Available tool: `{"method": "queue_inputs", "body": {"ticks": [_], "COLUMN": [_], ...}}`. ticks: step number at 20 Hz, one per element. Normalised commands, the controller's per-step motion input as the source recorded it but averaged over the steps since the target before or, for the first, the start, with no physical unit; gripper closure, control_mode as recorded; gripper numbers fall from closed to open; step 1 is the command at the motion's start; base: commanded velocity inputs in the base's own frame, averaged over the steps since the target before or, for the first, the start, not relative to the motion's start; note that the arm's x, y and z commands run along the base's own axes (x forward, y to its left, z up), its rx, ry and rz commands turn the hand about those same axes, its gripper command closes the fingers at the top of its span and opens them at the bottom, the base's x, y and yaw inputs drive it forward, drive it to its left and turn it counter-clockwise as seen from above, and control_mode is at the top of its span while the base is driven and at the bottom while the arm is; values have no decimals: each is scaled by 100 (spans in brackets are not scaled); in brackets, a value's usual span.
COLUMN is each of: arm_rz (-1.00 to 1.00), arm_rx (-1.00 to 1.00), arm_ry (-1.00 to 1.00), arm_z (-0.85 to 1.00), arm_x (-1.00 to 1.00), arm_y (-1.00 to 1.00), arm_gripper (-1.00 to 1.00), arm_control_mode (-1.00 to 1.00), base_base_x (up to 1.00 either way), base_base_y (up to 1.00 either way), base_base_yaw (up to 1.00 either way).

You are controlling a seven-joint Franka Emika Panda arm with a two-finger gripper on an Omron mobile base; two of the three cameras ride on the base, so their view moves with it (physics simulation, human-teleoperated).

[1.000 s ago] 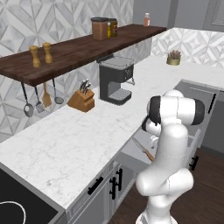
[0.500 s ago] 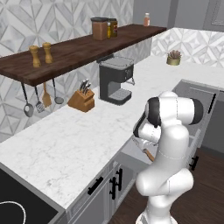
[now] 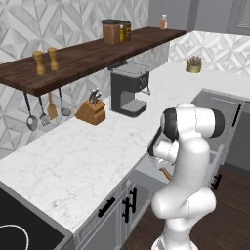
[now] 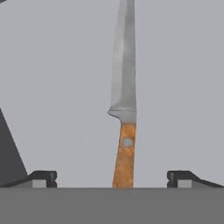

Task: Pick up the knife from the drawer and place it on the cutting board. Then place the meat from the plate to the cutting board.

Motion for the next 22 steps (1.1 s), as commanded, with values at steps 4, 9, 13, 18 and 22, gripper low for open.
{"method": "queue_inputs", "body": {"ticks": [4, 9, 13, 18, 22], "arm_rz": [0, 0, 0, 0, 0], "arm_rx": [0, 0, 0, 0, 0], "arm_ry": [0, 0, 0, 0, 0], "arm_z": [-28, -34, -33, -31, -41], "arm_x": [0, 0, -5, -19, -24], "arm_y": [-7, 0, 0, 0, 0], "arm_gripper": [-100, -100, -100, -100, 100], "arm_control_mode": [-100, -100, -100, -100, -100], "base_base_x": [0, 0, 0, 0, 0], "base_base_y": [0, 0, 0, 0, 0], "base_base_yaw": [0, 0, 0, 0, 0]}}
